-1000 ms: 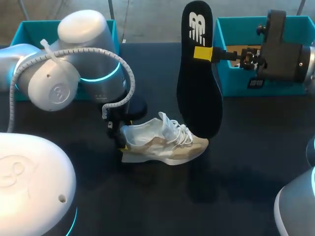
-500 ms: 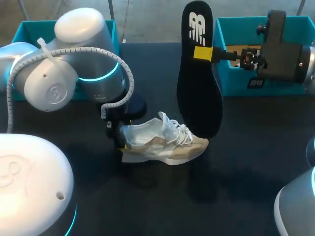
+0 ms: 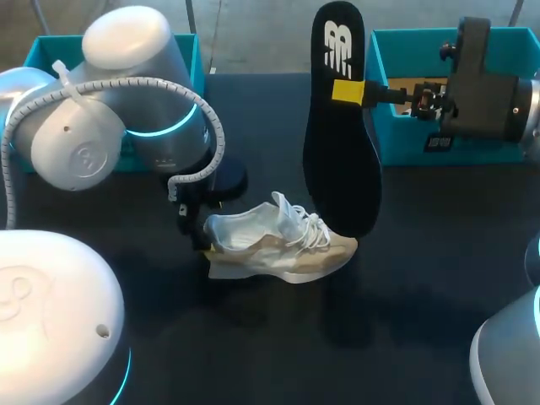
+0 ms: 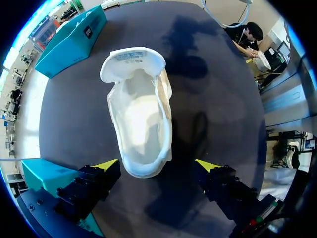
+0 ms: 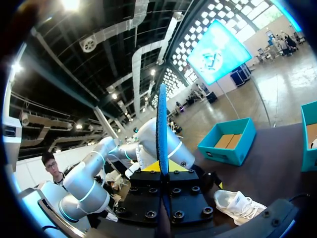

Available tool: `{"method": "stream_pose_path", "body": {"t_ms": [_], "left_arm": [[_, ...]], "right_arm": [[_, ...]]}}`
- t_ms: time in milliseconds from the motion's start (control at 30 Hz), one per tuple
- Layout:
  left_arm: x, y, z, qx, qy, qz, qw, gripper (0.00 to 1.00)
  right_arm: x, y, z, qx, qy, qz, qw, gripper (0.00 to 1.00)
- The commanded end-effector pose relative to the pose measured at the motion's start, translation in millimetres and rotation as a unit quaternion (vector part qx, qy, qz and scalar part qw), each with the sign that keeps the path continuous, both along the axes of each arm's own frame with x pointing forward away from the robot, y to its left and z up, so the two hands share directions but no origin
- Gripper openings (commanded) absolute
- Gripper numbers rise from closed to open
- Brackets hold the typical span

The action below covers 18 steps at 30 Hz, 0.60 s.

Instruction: Take the shoe out of the shoebox, open the shoe tongue, remove and reinsert the insole, then place the shoe into the shoebox

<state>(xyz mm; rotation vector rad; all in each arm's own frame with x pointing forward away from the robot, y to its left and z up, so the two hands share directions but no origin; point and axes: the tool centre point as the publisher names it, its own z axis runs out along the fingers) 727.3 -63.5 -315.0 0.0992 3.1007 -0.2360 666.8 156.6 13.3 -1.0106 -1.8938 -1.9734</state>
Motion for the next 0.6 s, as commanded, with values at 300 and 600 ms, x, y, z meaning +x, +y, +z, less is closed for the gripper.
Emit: {"method": "stream_pose_path", "body": {"t_ms": [300,600], "left_arm": [[10.3,-9,5,-0.005,-0.004,-0.001,1.000,1.00],[37.2,-30,-4,-0.001,-0.008,0.000,1.000,1.00]], "right_arm": [[4.0,5,0,0.001,0.000,0.000,1.000,0.00],[4.0,5,0,0.001,0.000,0.000,1.000,0.00]]}}
